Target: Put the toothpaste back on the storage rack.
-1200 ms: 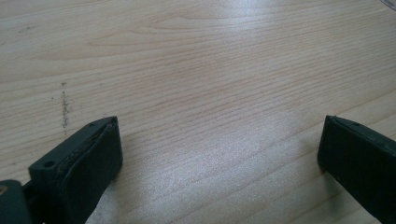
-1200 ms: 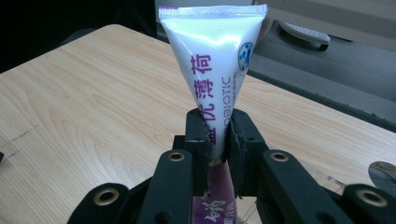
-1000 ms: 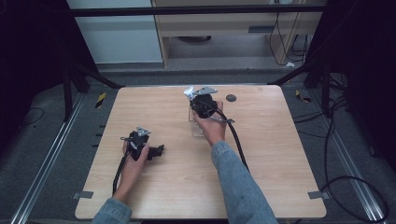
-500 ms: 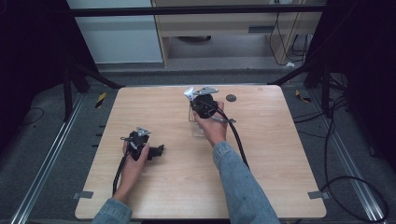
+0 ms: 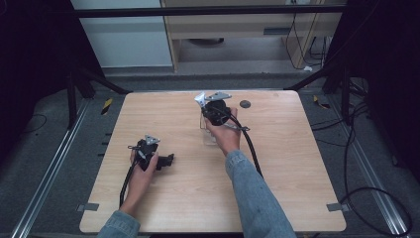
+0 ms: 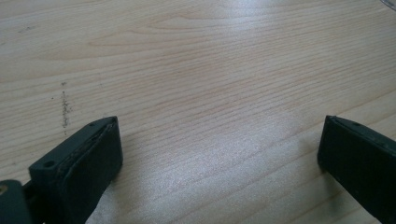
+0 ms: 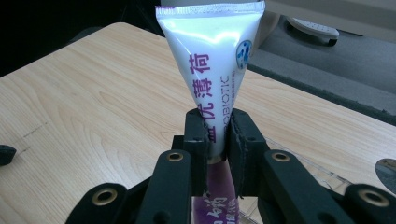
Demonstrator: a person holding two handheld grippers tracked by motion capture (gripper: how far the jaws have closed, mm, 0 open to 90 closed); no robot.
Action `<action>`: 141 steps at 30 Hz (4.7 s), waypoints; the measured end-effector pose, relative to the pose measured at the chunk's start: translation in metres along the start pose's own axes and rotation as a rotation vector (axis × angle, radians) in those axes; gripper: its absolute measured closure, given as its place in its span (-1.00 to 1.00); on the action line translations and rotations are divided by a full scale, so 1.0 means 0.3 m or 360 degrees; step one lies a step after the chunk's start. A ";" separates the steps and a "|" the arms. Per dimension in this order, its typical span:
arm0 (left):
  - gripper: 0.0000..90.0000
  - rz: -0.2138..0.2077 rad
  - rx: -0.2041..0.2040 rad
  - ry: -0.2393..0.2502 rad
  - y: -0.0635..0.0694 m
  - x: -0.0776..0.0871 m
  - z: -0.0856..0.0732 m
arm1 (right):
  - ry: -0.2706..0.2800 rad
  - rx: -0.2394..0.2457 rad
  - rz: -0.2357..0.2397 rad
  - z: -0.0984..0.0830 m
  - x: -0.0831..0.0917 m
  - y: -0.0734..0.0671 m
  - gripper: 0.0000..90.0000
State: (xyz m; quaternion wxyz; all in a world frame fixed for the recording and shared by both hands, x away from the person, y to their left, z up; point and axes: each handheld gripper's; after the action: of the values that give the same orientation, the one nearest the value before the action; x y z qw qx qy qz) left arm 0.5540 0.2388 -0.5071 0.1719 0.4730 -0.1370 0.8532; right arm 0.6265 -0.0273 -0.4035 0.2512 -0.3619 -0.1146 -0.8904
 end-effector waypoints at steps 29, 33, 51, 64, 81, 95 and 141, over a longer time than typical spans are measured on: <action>-1.00 -0.0070 0.0051 -0.0020 0.011 0.000 -0.003 | 0.0035 0.0000 0.0023 0.004 0.112 0.028 0.65; -1.00 -0.0069 0.0050 -0.0020 0.011 0.000 -0.003 | 0.0023 0.0013 0.0011 0.000 0.140 0.038 0.63; -1.00 -0.0069 0.0052 -0.0018 0.011 -0.001 -0.003 | -0.0015 -0.0061 0.0072 -0.011 0.209 0.089 0.10; -1.00 -0.0071 0.0047 -0.0020 0.011 0.000 -0.003 | 0.0050 -0.0096 0.0107 -0.040 0.256 0.143 -0.44; -1.00 -0.0071 0.0046 -0.0021 0.011 0.000 -0.003 | 0.0033 -0.0103 0.0057 -0.101 0.319 0.212 -0.77; -1.00 -0.0072 0.0043 -0.0021 0.011 0.000 -0.004 | 0.0030 -0.0165 -0.0038 -0.203 0.345 0.287 -0.79; -1.00 -0.0071 0.0041 -0.0022 0.011 0.000 -0.004 | -0.0126 -0.0227 -0.0189 -0.494 0.350 0.474 -0.70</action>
State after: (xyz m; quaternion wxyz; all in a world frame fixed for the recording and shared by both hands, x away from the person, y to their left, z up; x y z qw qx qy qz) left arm 0.5517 0.2362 -0.5079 0.1839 0.4839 -0.1165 0.8476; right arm 0.5505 -0.2432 -0.4321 0.1667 -0.4064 -0.0820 -0.8946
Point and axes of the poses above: each handheld gripper's, and its own axes: x roughly backward along the jaws, z roughly out of its top, y roughly to its right, and after that the axes turned 15 degrees about -y, right-handed
